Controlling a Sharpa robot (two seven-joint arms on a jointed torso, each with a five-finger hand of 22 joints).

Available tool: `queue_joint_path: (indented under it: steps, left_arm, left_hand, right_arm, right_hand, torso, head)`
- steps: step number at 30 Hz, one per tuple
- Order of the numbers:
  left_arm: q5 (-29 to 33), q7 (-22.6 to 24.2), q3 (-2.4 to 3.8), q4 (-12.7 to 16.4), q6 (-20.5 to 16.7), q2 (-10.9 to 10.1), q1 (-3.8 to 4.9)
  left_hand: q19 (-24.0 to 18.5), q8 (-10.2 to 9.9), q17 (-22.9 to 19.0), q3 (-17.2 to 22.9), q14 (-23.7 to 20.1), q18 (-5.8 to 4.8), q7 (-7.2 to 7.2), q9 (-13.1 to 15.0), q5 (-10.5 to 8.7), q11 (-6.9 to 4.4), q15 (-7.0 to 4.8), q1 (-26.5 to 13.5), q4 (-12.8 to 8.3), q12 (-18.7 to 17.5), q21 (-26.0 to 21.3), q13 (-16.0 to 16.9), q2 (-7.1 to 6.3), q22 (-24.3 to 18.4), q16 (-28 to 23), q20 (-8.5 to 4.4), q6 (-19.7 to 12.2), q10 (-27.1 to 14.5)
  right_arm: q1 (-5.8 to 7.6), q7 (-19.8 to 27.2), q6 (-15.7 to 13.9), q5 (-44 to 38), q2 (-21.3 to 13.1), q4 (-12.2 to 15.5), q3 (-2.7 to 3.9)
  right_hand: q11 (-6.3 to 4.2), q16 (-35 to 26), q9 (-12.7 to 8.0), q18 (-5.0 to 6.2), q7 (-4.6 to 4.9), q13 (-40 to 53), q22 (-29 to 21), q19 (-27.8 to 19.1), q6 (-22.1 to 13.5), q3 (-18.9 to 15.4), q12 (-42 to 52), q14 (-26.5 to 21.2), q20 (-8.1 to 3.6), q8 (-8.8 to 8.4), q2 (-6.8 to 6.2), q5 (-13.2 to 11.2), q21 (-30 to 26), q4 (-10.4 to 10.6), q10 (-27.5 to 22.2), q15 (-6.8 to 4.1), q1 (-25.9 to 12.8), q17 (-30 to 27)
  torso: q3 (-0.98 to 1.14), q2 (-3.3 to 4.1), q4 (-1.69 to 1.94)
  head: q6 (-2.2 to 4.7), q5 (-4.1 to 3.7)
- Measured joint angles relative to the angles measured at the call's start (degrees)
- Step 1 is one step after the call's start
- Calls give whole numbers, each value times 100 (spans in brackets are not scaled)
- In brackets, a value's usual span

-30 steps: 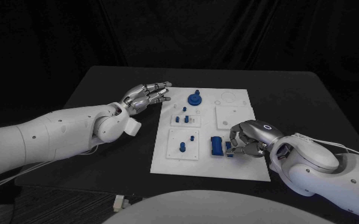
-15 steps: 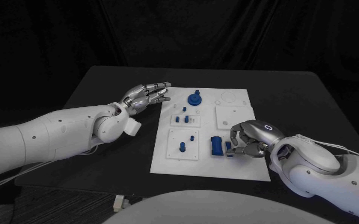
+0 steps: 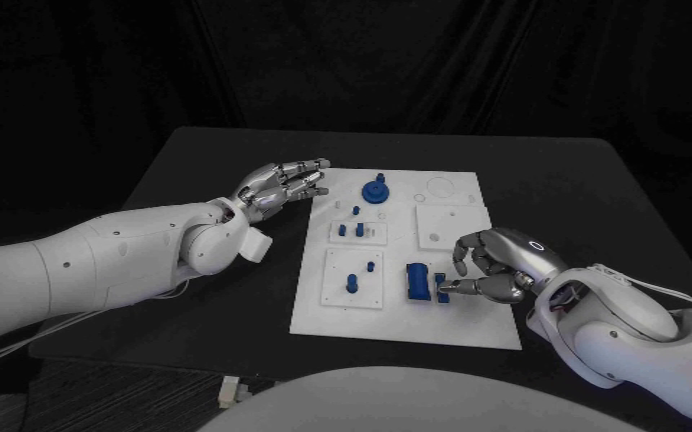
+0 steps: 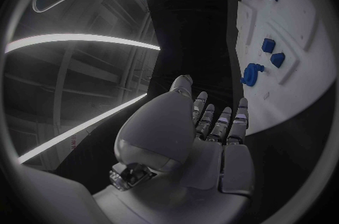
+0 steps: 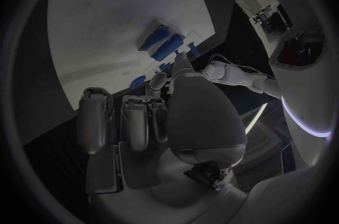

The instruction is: Assemble the parts on the task board

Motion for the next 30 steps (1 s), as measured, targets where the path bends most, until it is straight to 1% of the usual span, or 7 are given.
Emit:
queue_joint_path:
  steps: [8, 9, 13, 16, 21, 25, 30]
  left_arm:
    - [0, 0, 0, -1, 2, 0, -2]
    - [0, 0, 0, -1, 3, 0, -2]
    - [0, 0, 0, -2, 5, 2, -4]
    - [0, 0, 0, -2, 7, 2, -4]
    - [0, 0, 0, -2, 9, -3, -5]
    - [0, 0, 0, -2, 11, -5, -7]
    - [0, 0, 0, -2, 13, -5, -8]
  left_hand:
    - [0, 0, 0, 0, 0, 1, 0, 0, 0, 20, 0, 0, 0, 0, 0, 0, 0, 0, 0, 0, 0, 20]
    - [0, 0, 0, 0, 0, 0, 0, 0, 0, 20, 0, 0, 0, 0, 0, 0, 0, 0, 0, 0, 0, 20]
    - [0, 0, 0, 0, 0, 0, 0, 0, 0, 20, 0, 0, 0, 0, 0, -1, 0, 0, 0, 0, 0, 20]
    - [0, 0, 0, 0, 0, 0, 0, 0, 0, 20, 0, 0, 0, 0, 0, -1, 0, 1, 0, 0, 0, 20]
    - [0, 0, 0, 0, 0, 0, 0, 0, 0, 20, 0, 0, 0, 0, 0, -1, 0, 1, 0, 0, 0, 20]
    - [0, 0, 0, 0, 0, 0, 0, 0, 0, 20, 0, 0, 0, 0, 0, -1, 0, 1, 0, 0, 0, 20]
    - [0, 0, 0, 0, 0, 0, 0, -1, 0, 20, 0, 0, 0, 0, 0, -1, 0, 1, 0, 0, 0, 20]
  right_arm:
    - [3, 85, -73, 155, -91, -10, 0]
    - [3, 85, -67, 162, -93, -16, 0]
    - [3, 83, 15, 158, -95, -44, 0]
    - [3, 73, 97, 126, -92, -57, -2]
    - [3, 54, 230, 54, -65, -75, -2]
    - [3, 36, 326, 0, -40, -84, -2]
    - [2, -3, 458, -60, -19, -92, -2]
  right_hand:
    - [0, 0, -6, 0, 0, 0, 0, 2, 0, 61, 0, 0, -1, 0, 250, 0, 8, -61, 0, 0, 255, 0]
    - [0, 0, -6, 0, 0, 0, 0, 2, 0, 61, 0, 0, -1, 0, 238, 0, 34, -61, 0, 0, 303, 0]
    - [1, 0, -13, 0, 0, 0, 0, 2, 0, 20, 0, 0, -1, 0, 83, 0, 39, -101, 0, 0, 484, -1]
    - [1, 0, -13, 0, 0, 0, 0, 1, 0, 2, 0, 0, -1, 0, 22, -19, 39, -115, 0, 0, 545, -1]
    - [0, 0, -19, 0, -12, -1, 0, 1, 21, -98, 0, 0, -1, 0, -77, -33, 39, -14, 0, 0, 639, -1]
    - [1, 0, -43, 0, -10, -1, 0, 1, 73, -247, 0, 0, -1, 0, -334, -33, 39, 32, 0, 0, 513, -1]
    - [1, 0, -57, 0, -12, -1, 0, 2, 114, -358, 0, 0, -1, 0, -439, -33, 39, 36, 0, 0, 459, -1]
  torso:
    - [0, -4, -1]
    - [0, -4, -1]
    - [0, -5, -1]
    - [0, -5, -1]
    - [0, -1, -1]
    - [-1, 2, -1]
    - [-1, 1, -1]
  head:
    - [0, -2]
    - [0, -7]
    - [0, 2]
    - [0, 14]
    - [0, 15]
    - [0, 8]
    - [0, -4]
